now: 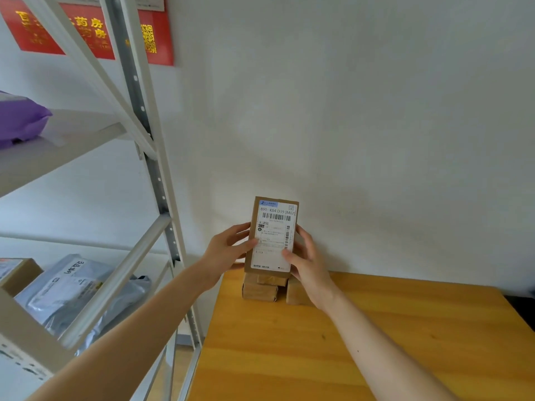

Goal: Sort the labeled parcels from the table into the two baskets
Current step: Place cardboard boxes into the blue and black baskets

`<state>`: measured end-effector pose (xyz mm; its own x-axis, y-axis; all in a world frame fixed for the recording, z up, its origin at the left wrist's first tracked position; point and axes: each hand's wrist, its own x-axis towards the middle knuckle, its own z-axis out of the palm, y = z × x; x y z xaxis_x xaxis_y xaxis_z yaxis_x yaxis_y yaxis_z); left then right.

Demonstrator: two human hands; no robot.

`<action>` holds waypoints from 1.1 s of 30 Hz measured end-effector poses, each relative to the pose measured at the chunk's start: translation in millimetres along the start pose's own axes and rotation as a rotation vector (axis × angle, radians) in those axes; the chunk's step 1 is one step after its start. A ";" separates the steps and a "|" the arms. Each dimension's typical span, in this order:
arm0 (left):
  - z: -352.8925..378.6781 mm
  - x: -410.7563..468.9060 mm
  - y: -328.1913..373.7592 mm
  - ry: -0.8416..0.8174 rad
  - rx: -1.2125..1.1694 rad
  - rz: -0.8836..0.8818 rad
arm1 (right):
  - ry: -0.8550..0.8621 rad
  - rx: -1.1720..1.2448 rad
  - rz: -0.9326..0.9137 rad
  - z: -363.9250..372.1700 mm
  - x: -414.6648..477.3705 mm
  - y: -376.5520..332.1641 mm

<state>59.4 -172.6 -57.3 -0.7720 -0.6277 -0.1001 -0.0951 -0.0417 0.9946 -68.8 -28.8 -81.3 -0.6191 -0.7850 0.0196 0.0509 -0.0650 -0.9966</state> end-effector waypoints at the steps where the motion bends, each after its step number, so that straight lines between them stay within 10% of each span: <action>1: 1.9 2.0 0.6 -0.023 -0.006 -0.006 | 0.014 0.005 0.001 -2.4 -1.3 -1.0; 33: 443.0 -87.5 20.1 -0.852 0.086 0.113 | 0.873 -0.097 -0.025 -336.9 -294.3 -55.8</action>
<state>-153.4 225.8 -40.7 -0.9846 0.1735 -0.0214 -0.0099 0.0667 0.9977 -153.4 413.4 -58.4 -0.9995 -0.0304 0.0129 -0.0131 0.0076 -0.9999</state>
